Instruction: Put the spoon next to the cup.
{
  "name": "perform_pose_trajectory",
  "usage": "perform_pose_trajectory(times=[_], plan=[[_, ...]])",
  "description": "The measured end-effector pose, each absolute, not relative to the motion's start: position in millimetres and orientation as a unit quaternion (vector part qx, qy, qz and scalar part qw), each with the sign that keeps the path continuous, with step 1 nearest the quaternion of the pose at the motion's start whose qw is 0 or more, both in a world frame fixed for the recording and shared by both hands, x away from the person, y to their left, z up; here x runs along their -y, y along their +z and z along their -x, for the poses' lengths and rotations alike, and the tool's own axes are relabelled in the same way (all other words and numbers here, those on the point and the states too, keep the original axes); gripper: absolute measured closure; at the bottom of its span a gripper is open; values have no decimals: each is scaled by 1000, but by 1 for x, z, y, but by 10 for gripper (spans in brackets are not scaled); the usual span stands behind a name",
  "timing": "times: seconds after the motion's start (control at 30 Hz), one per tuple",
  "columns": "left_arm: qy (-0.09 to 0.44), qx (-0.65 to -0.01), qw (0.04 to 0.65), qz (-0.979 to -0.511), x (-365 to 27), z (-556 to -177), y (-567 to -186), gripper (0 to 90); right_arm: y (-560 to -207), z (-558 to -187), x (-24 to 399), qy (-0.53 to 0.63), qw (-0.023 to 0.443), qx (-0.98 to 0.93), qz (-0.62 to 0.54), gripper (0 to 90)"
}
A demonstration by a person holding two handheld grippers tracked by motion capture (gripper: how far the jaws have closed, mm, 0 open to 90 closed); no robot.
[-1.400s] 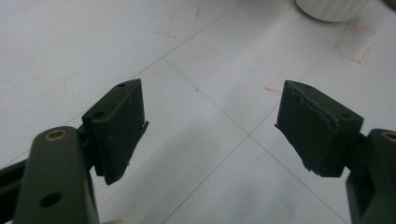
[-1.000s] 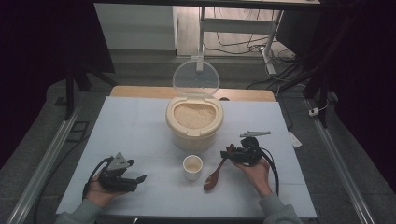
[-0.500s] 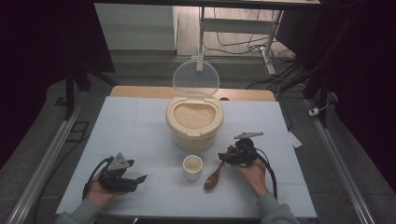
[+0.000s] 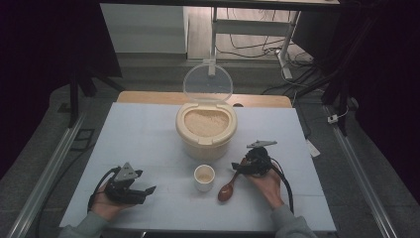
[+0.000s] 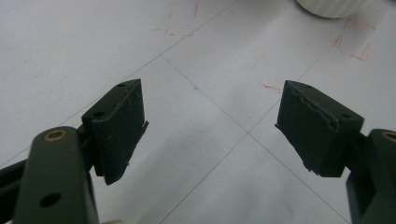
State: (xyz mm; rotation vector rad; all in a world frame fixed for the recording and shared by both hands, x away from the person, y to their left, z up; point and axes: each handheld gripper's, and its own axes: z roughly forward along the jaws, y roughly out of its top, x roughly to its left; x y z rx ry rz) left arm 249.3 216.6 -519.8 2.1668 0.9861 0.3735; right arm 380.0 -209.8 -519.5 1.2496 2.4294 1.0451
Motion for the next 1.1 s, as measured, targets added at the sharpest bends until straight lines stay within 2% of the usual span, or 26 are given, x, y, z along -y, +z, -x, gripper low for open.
perform_pose_trajectory(times=[0.3,0.53,0.8,1.1], plan=[[146,-382,360,-839,-217,-249,-519,230,-500,-370,228,400,124,-806,-418,285],[146,-384,364,-836,-218,-249,-519,230,-491,-337,254,422,121,-818,-372,328],[148,-386,366,-834,-217,-249,-518,229,-491,-310,276,431,114,-832,-331,341],[149,-386,368,-833,-218,-249,-518,229,-492,-302,286,440,111,-832,-318,349]])
